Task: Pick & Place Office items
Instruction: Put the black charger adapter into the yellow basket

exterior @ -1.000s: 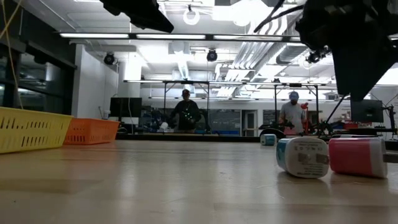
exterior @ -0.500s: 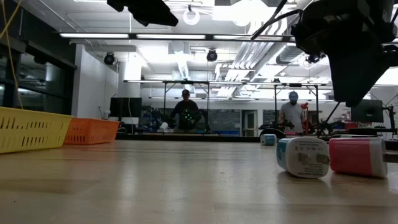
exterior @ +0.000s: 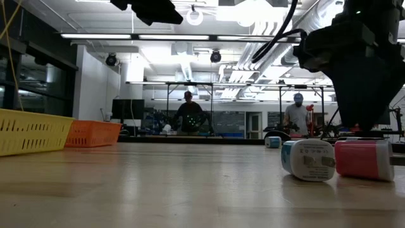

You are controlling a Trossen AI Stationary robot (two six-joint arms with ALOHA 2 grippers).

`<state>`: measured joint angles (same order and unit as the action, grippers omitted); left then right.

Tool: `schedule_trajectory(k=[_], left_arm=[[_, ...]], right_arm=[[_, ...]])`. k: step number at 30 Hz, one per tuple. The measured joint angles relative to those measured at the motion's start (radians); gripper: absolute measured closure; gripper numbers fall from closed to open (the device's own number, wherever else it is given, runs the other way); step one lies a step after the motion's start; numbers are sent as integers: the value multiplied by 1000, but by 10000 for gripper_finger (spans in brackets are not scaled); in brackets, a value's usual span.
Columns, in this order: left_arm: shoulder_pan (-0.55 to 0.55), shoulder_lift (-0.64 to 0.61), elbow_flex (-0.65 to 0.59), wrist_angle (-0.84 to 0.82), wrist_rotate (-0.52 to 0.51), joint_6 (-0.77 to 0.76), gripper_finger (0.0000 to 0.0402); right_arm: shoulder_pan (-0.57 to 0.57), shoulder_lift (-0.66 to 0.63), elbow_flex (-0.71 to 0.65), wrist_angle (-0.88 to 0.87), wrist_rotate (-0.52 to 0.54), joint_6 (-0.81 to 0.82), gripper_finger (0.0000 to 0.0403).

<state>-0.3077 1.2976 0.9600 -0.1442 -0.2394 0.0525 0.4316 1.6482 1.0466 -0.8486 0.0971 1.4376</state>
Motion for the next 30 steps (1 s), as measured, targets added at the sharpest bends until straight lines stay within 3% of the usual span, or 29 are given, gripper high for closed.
schedule_trajectory(k=[8,30], left_arm=[[0,0,0,12,0,0,217],[0,0,0,26,0,0,217]], right_arm=[[2,0,0,17,1,29,154],[34,61,0,29,15,120,168]])
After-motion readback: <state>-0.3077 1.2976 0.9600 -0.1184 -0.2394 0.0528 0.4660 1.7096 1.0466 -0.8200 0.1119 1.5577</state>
